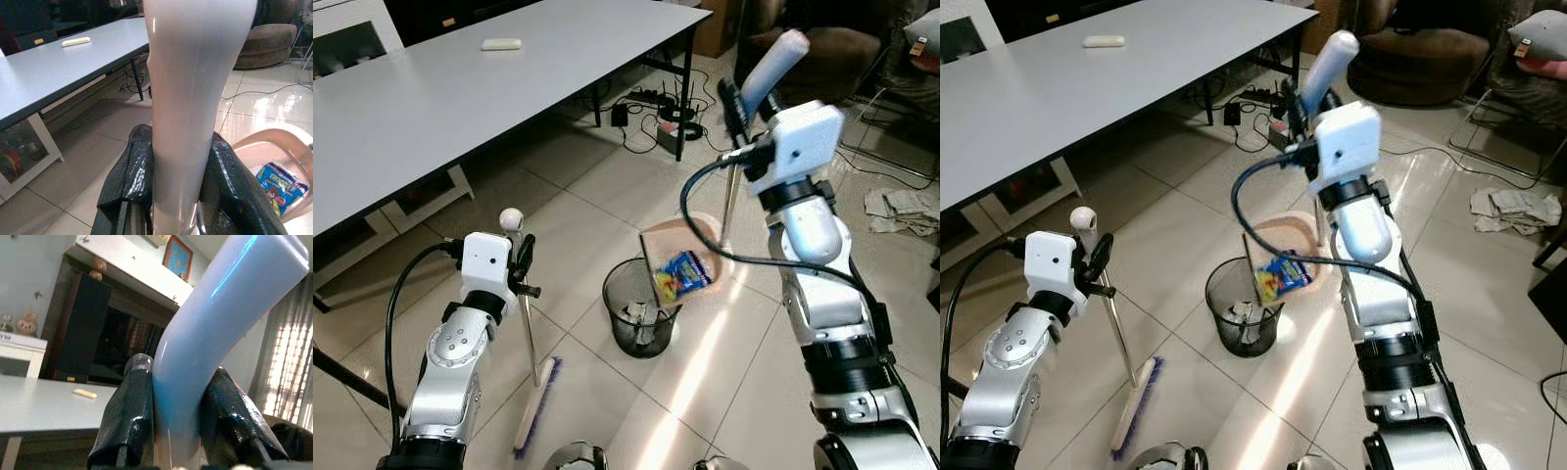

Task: Sweep floor

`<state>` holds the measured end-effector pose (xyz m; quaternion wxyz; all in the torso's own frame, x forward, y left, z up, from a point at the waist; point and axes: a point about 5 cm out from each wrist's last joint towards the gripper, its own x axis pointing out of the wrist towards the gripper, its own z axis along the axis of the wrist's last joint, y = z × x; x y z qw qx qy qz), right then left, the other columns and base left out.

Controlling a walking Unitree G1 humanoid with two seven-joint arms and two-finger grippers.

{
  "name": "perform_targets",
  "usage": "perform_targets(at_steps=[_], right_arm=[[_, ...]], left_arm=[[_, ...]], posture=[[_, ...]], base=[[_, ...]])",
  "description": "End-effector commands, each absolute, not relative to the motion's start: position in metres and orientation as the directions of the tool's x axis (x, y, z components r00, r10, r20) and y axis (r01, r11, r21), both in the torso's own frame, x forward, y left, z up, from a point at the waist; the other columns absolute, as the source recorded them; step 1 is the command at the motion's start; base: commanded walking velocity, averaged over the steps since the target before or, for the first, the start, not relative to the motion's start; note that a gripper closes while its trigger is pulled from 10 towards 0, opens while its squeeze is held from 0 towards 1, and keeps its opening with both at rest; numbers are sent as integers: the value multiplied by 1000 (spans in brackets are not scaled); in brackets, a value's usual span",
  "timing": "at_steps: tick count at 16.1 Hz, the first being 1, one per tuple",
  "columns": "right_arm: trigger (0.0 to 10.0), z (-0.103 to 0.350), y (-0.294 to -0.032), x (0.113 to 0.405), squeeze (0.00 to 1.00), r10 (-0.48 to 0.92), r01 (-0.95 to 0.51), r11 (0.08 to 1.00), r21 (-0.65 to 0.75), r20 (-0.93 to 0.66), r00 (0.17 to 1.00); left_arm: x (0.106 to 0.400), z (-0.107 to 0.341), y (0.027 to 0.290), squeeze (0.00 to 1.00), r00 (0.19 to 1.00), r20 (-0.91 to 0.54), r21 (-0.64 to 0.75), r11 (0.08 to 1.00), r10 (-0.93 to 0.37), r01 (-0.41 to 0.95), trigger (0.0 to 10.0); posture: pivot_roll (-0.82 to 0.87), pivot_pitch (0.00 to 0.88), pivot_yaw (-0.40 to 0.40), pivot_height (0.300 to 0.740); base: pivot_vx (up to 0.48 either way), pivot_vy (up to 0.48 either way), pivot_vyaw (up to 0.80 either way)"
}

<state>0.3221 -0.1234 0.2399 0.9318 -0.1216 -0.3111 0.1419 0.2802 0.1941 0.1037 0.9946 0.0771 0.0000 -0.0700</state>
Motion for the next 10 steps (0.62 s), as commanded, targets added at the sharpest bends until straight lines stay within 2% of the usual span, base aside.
perform_targets(at_steps=[1,6,10], right_arm=[[10000,253,-113,314,0,388,-212,915,-344,604,696],[10000,250,-92,307,0,523,-265,842,-470,588,617],[10000,250,-87,305,0,566,-260,809,-527,580,586]], left_arm=[[281,111,192,0,988,18,178,973,-153,148,10000],[283,112,192,0,989,24,176,974,-146,139,10000],[286,113,190,0,988,30,175,974,-150,143,10000]], posture=[[39,78,65,740],[36,74,60,740],[37,69,60,740]], base=[[0,0,0],[0,0,0],[0,0,0]])
